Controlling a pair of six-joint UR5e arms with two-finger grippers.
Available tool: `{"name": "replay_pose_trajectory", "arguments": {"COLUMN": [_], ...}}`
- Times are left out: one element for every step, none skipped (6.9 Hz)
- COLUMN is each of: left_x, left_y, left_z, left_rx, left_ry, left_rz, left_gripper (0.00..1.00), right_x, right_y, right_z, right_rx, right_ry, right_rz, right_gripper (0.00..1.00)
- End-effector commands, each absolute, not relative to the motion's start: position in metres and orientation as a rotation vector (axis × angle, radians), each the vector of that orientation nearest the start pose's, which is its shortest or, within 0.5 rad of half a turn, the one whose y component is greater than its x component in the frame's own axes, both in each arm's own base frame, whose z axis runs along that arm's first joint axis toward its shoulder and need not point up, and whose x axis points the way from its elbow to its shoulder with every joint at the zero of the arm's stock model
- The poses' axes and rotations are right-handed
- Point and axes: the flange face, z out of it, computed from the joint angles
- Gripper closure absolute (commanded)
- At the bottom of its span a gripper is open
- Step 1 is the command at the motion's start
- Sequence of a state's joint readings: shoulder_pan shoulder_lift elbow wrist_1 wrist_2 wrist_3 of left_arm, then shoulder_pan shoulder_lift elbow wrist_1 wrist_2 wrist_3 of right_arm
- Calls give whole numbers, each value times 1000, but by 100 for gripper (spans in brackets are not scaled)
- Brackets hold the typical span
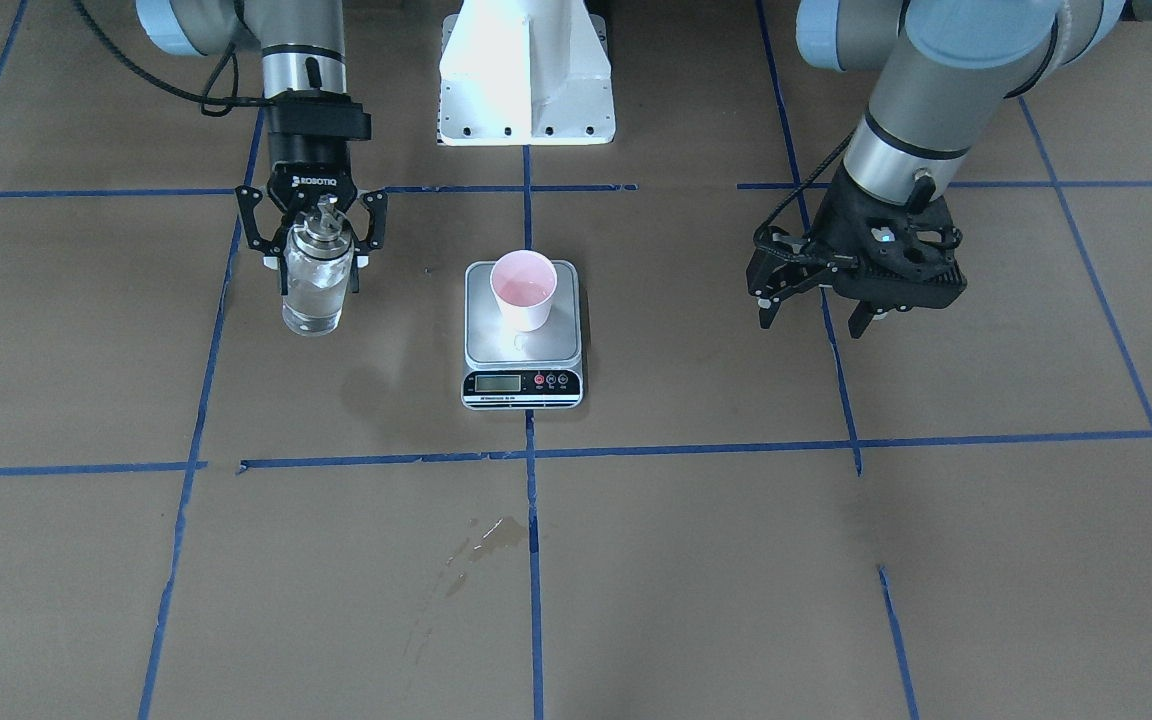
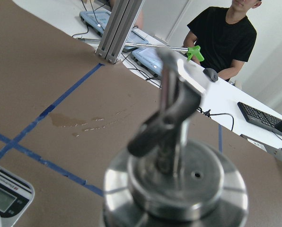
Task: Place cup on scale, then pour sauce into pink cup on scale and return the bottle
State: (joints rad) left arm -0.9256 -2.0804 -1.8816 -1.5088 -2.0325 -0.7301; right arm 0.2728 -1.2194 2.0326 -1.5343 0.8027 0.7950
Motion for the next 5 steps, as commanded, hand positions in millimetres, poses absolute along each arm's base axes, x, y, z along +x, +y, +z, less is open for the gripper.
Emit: {"name": "replay_pose_trajectory", "arguments": {"left_x": [286,286,286,286,285], "left_y": [-545,-546,-546,-546,-545], "left_z": [254,255,255,255,256], "left_rx": [303,302,302,302,301], "left_ry": [793,792,792,792,791], "left_rz": [118,118,118,118,117], "left_gripper": [9,9,9,8,8], "right_x": [-487,-502,-506,-515,-522], "right_y": [-332,-317,-318,-321,-324], "right_z": [216,223,228,233,240], "right_rx": [1001,974,974,978,971], "right_ry": [-138,-84,-15,38,79], "right_rz": [-398,-473,-555,-601,-626], "right_gripper": [100,100,100,100,100]}}
